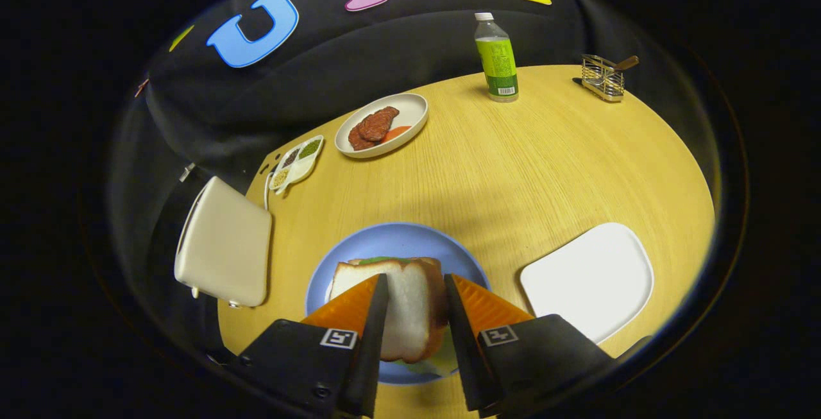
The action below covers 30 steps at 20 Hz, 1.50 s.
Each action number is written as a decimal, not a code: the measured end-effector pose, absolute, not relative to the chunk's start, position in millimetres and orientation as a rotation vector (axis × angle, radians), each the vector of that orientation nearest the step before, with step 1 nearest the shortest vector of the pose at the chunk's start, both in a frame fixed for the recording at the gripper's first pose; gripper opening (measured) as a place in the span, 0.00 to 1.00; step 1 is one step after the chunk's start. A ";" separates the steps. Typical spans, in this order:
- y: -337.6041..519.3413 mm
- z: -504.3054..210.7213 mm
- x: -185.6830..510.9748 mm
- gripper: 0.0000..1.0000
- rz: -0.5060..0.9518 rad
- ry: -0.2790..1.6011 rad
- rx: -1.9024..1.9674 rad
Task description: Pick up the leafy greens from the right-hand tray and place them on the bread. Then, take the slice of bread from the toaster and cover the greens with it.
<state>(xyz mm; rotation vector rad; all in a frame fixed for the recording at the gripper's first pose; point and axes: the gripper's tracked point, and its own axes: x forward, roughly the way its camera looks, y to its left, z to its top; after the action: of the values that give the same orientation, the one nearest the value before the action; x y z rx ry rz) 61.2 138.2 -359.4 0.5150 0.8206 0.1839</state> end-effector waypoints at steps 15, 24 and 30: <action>69.6 -297.1 45.4 0.94 0.130 0.630 0.423; 43.4 -187.6 26.0 0.94 0.183 0.394 0.380; 37.4 -119.3 8.7 0.94 0.213 0.232 0.283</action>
<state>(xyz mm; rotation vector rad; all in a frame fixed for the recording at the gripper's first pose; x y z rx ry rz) 8.7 37.4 -119.3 0.2834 0.2320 0.2135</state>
